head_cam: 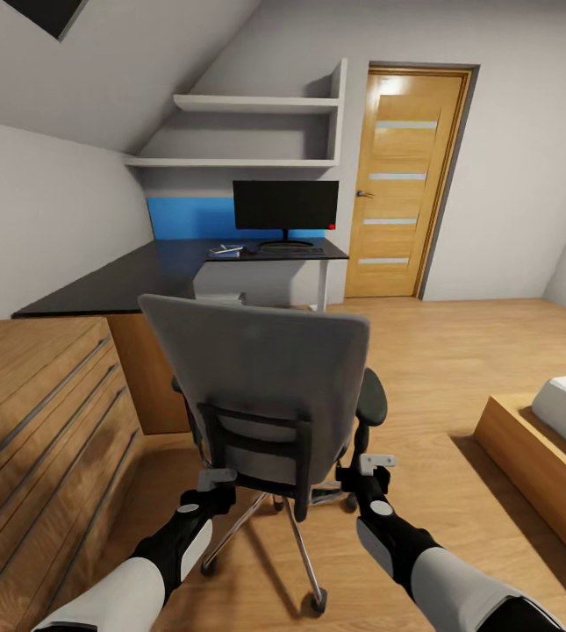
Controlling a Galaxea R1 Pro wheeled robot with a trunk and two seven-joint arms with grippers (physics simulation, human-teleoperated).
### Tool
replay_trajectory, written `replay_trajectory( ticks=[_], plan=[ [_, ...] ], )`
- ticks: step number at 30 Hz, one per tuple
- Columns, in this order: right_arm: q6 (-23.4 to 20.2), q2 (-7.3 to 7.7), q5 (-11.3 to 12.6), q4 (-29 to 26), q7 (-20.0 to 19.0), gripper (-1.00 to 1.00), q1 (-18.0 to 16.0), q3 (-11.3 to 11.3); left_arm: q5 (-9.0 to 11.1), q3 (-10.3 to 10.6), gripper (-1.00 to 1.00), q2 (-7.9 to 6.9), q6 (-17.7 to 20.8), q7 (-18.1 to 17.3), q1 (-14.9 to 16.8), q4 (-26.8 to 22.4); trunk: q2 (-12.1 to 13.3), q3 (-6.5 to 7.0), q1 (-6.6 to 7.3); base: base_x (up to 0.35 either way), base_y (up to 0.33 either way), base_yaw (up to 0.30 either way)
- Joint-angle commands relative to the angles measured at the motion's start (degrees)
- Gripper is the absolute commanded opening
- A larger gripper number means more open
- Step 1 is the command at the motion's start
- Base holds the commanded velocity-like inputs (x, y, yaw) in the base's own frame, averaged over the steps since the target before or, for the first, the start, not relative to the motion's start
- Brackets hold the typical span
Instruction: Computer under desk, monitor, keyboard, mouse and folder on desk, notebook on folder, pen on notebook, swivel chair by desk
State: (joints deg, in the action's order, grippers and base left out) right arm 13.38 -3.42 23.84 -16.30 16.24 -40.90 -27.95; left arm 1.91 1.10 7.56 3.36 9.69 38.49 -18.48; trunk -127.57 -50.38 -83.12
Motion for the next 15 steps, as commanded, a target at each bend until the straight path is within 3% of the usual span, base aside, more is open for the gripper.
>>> replay_trajectory(
  ticks=[1,15],
  plan=[
    [0.2,-0.12,0.5,0.0,0.3,1.00,-0.1,-0.5,0.2,0.1,1.00,0.00,0.3,0.2,0.0,-0.1,0.0,-0.05,0.01,0.000,0.000,0.009],
    [0.2,-0.44,0.5,0.0,0.3,1.00,-0.1,-0.4,0.2,0.1,1.00,0.00,0.3,0.1,0.0,-0.1,0.0,-0.05,0.01,0.020,0.000,0.001]
  ],
)
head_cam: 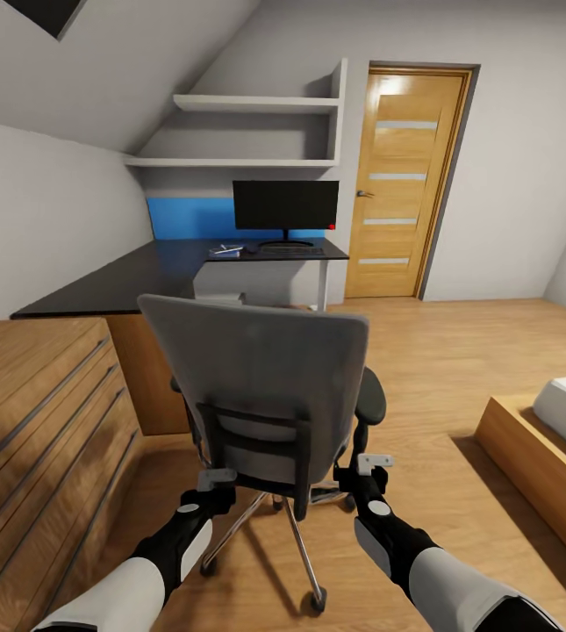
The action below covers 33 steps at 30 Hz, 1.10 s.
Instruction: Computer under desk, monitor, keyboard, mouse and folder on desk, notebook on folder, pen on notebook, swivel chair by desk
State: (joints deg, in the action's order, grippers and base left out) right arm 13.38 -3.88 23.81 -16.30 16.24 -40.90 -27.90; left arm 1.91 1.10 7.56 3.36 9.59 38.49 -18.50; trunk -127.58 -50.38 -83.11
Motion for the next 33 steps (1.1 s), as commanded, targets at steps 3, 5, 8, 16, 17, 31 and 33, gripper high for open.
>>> replay_trajectory(
  ticks=[3,5,8,16,17,31,33],
  plan=[
    [0.3,0.02,0.5,0.0,0.3,1.00,-0.1,-0.5,0.2,0.1,1.00,0.00,0.3,0.2,0.0,-0.1,0.0,-0.05,0.01,0.098,0.000,0.022],
    [0.3,0.00,0.5,0.0,0.3,1.00,-0.1,-0.5,0.2,0.1,1.00,0.00,0.3,0.2,0.0,-0.1,0.0,-0.05,0.01,0.134,0.000,0.072],
    [0.3,-0.06,0.5,0.0,0.3,1.00,-0.1,-0.5,0.2,0.1,1.00,0.00,0.3,0.2,0.0,-0.1,0.0,-0.05,0.01,0.129,0.000,0.099],
    [0.3,0.01,0.5,0.0,0.3,1.00,-0.1,-0.4,0.2,0.3,1.00,0.12,0.3,0.2,0.0,-0.1,0.0,-0.05,0.01,0.025,0.000,0.112],
    [0.3,0.01,0.5,0.0,0.3,1.00,-0.1,-0.4,0.2,0.3,1.00,0.14,0.3,0.2,0.0,-0.1,0.0,-0.05,0.01,0.001,0.000,0.023],
    [0.3,0.10,0.4,0.1,0.3,1.00,0.0,-0.3,0.2,0.3,1.00,0.04,0.2,0.2,0.0,-0.1,0.0,-0.05,0.01,0.154,-0.097,0.002],
    [0.3,0.10,0.4,0.1,0.3,1.00,0.0,-0.3,0.2,0.3,1.00,0.02,0.2,0.2,0.0,-0.1,0.0,-0.05,0.01,0.316,-0.007,0.000]
  ],
)
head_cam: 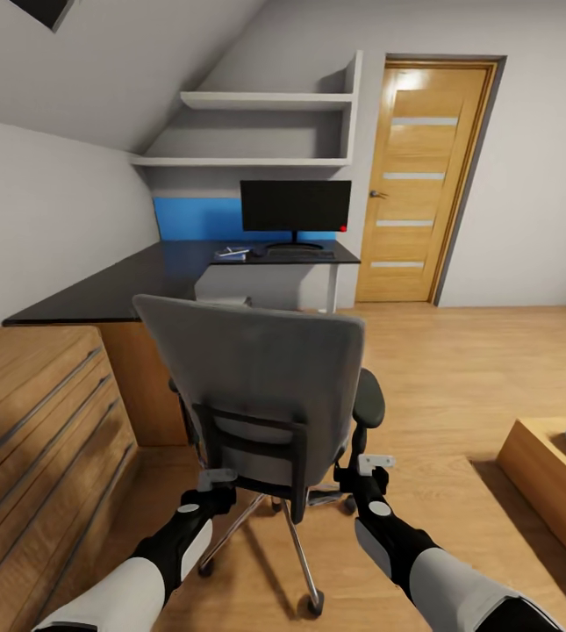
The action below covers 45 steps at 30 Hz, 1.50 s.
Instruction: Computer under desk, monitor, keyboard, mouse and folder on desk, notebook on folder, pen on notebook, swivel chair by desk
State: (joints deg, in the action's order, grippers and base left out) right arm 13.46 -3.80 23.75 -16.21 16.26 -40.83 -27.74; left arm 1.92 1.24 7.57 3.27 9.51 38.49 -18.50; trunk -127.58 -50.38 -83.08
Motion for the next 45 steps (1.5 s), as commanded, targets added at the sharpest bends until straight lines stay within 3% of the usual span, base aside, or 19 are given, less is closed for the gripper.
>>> replay_trajectory(
  ticks=[1,20,45],
  plan=[
    [0.2,0.02,0.5,0.0,0.3,1.00,-0.1,-0.5,0.2,0.2,1.00,0.00,0.3,0.2,0.0,-0.1,0.0,-0.05,-0.02,0.318,-0.003,0.000],
    [0.3,0.04,0.4,0.0,0.3,1.00,0.0,-0.5,0.2,0.2,1.00,-0.01,0.3,0.2,0.0,-0.1,0.0,-0.05,-0.02,0.248,0.000,0.000],
    [0.3,-0.10,-0.3,0.1,0.3,1.00,0.0,-0.7,0.3,0.1,1.00,-0.18,0.3,0.2,0.0,-0.1,0.0,-0.05,-0.02,-0.305,0.007,0.000]
  ],
)
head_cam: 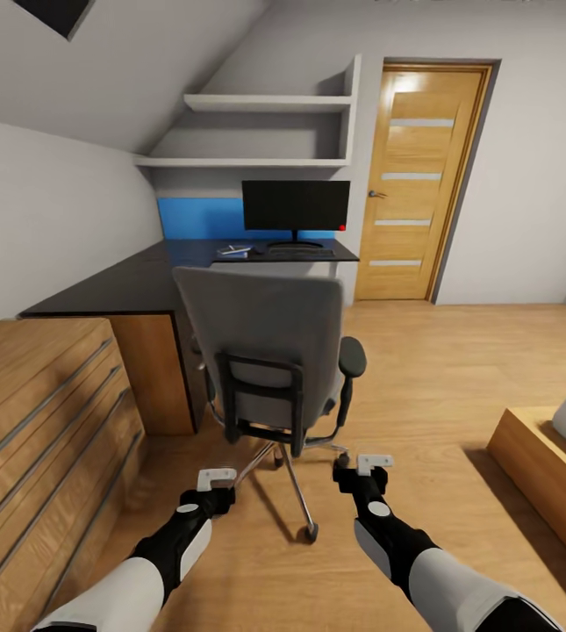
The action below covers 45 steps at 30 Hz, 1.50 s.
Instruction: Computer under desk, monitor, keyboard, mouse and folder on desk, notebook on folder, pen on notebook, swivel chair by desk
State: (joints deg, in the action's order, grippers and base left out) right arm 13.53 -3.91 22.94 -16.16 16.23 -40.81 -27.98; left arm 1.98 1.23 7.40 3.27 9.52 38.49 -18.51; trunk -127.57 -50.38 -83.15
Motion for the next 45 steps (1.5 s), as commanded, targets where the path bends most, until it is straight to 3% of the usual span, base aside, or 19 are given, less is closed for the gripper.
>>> replay_trajectory(
  ticks=[1,13,27,45],
  plan=[
    [0.2,-0.03,0.5,0.0,0.3,1.00,0.0,-0.5,0.2,0.1,1.00,-0.07,0.3,0.2,0.0,-0.1,0.0,-0.05,0.04,-0.313,0.130,0.000],
    [0.2,-2.64,0.0,0.0,0.4,1.00,0.0,-0.7,0.2,0.2,1.00,-0.36,0.3,0.4,0.0,-0.1,0.0,-0.05,0.04,-0.141,0.082,0.000],
    [1.6,-3.39,-3.1,0.0,0.7,1.00,0.1,-0.6,0.2,0.2,1.00,-0.36,0.3,0.4,0.0,-0.1,0.0,-0.05,0.04,0.000,0.000,0.000],
    [2.0,-5.79,-3.3,-0.3,0.5,1.00,0.2,-0.8,0.3,0.2,1.00,-0.36,0.3,0.5,0.0,-0.1,0.0,-0.05,0.04,0.000,0.000,0.000]
  ],
)
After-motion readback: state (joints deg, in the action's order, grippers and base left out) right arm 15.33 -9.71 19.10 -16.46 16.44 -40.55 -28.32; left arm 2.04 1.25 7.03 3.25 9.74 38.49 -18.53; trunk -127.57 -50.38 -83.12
